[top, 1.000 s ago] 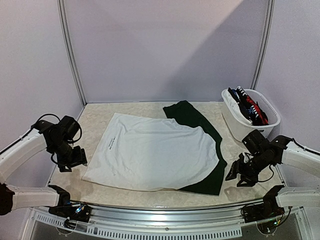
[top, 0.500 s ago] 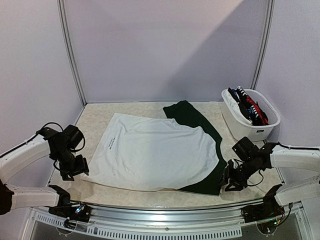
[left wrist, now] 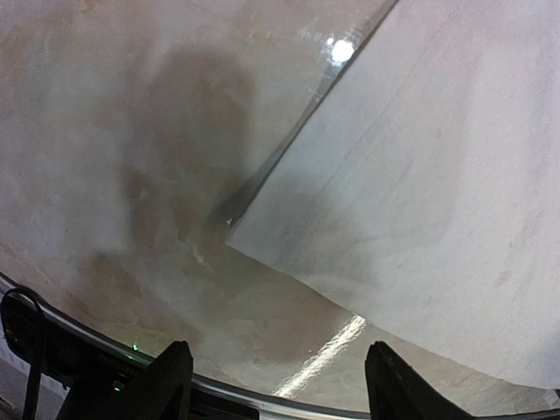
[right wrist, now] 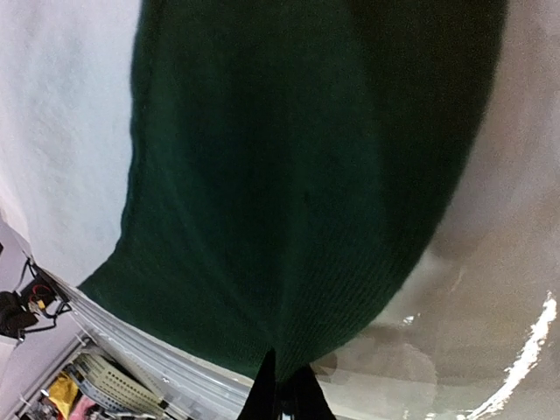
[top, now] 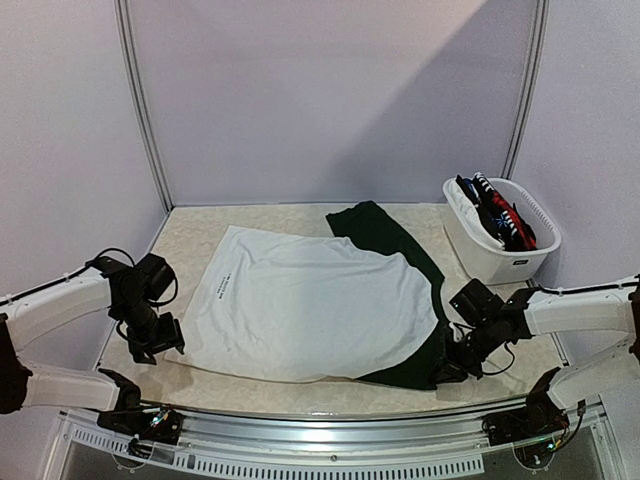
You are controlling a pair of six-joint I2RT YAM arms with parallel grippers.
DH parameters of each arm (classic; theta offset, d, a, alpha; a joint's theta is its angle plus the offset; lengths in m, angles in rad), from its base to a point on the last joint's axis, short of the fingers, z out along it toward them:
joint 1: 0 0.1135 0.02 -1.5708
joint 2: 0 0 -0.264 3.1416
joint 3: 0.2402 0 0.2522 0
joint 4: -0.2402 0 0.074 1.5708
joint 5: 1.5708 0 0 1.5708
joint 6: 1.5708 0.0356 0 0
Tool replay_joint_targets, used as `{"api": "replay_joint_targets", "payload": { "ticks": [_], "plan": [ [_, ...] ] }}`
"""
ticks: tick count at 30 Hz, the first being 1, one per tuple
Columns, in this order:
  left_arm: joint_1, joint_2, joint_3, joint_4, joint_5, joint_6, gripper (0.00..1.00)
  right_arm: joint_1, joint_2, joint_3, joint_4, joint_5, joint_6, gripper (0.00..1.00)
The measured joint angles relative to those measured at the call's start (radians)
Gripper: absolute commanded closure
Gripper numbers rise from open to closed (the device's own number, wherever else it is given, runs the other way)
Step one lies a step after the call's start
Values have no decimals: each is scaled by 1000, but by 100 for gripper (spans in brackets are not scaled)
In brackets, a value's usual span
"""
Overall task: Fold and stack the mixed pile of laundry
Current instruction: Adjust the flattened T-shirt at the center of the board.
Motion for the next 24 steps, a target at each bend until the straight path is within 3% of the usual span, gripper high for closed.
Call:
{"api": "replay_joint_targets", "payload": {
  "ticks": [11, 24],
  "plan": [
    [-9, 24, -18, 27, 7, -14, 35, 1, -56, 10, -131, 99, 3, 100],
    [-18, 53, -44, 80, 33, -28, 38, 1, -53, 17, -150, 121, 18, 100]
  ]
}}
